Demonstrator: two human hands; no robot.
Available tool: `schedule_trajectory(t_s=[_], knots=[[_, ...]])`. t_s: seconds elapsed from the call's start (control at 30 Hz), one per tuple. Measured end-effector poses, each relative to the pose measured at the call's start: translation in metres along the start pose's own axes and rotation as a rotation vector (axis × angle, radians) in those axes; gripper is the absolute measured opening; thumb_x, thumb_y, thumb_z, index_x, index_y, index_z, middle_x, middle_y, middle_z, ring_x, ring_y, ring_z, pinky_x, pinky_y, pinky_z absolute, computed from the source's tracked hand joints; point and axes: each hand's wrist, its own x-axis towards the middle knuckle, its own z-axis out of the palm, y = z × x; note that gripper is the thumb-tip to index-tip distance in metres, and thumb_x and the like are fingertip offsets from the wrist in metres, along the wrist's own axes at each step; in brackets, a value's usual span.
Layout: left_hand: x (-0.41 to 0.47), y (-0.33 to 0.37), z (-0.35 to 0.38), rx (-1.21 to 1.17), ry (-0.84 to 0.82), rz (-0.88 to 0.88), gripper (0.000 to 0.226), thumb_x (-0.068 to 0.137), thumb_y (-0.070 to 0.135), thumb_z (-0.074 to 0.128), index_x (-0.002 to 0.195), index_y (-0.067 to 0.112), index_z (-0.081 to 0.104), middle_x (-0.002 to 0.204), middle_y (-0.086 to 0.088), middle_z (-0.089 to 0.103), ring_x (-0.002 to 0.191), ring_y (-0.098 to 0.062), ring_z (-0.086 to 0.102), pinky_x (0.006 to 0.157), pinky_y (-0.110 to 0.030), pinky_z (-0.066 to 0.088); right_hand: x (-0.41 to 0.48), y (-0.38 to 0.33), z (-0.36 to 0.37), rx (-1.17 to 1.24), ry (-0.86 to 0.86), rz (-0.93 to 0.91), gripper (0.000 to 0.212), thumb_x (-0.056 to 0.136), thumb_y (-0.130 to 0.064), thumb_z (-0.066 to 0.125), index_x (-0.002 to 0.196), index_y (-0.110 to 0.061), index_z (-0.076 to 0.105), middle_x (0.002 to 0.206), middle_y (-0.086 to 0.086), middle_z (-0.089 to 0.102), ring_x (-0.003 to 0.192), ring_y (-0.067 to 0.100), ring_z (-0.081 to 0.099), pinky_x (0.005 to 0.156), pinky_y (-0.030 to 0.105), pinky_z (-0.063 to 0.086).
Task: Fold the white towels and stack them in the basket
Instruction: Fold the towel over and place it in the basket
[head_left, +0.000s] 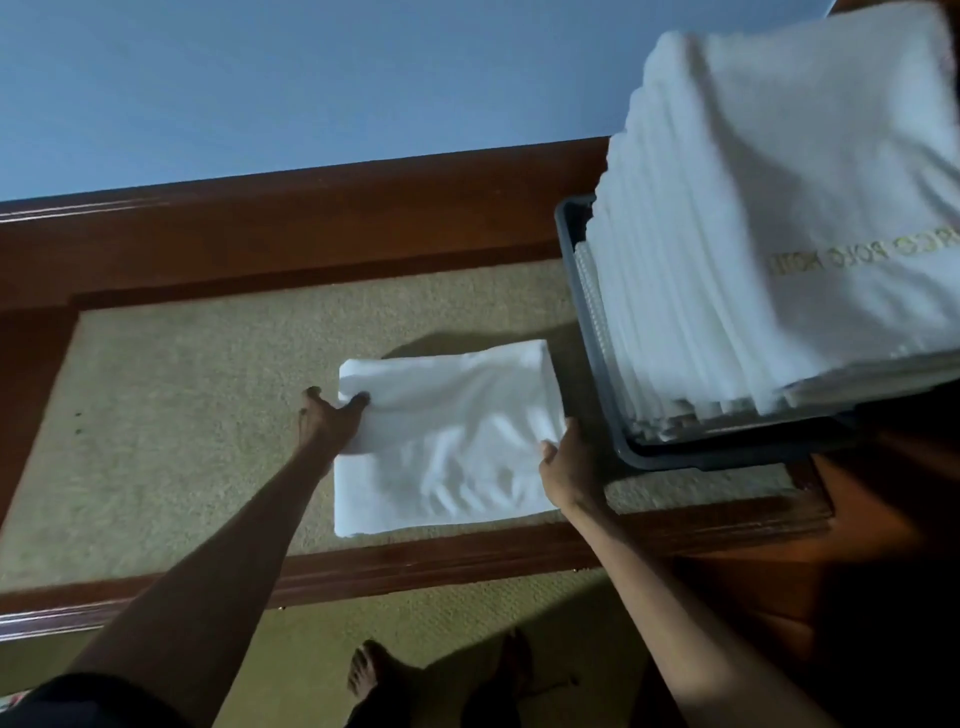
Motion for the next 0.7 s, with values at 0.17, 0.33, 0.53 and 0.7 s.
schedule_trajectory(t_s=[0.17,0.33,0.53,0.7], knots=[[0.023,-0.006,-0.011,-0.376,-0.245,-0.212,0.065,0.083,0.061,0.075,0.124,0.011,0.063,0.118,-0.005,0.062,0.108,-0.03,0.063,0.098,-0.049,0.049,-0.003,-0.009,0.023,-0.4,0.239,-0.364,0.065,0.087,-0.004,0.064,0.147,-0.008,0.041,0.148,0.016,0.043,0.136,0.033,0.043,0.107,0.048,0.045],[0.044,0.005,-0.022,-0.406,-0.415,-0.156,0.054,0.086,0.049,0.077,0.122,0.011,0.063,0.117,-0.011,0.068,0.101,-0.027,0.066,0.082,-0.039,0.055,-0.016,-0.039,0.068,-0.261,0.118,-0.777,0.029,0.102,-0.034,0.046,0.108,-0.01,0.061,0.101,0.008,0.062,0.089,0.026,0.063,0.072,0.043,0.056],[0.061,0.011,-0.028,-0.315,-0.439,0.0,0.03,0.088,0.03,0.079,0.107,0.01,0.067,0.11,-0.012,0.072,0.094,-0.026,0.07,0.072,-0.034,0.058,-0.059,-0.099,0.131,-0.347,-0.077,-0.672,0.081,0.087,-0.079,0.038,0.122,-0.007,0.052,0.108,0.011,0.057,0.093,0.025,0.057,0.075,0.038,0.055],[0.073,-0.013,-0.044,-0.452,-0.297,-0.051,0.076,0.074,0.036,0.09,0.133,0.014,0.047,0.124,-0.01,0.062,0.105,-0.028,0.066,0.07,-0.043,0.059,-0.086,-0.133,0.17,-0.487,-0.115,-0.408,0.115,0.069,-0.08,0.065,0.15,-0.008,0.027,0.145,0.018,0.038,0.131,0.035,0.041,0.105,0.053,0.043]])
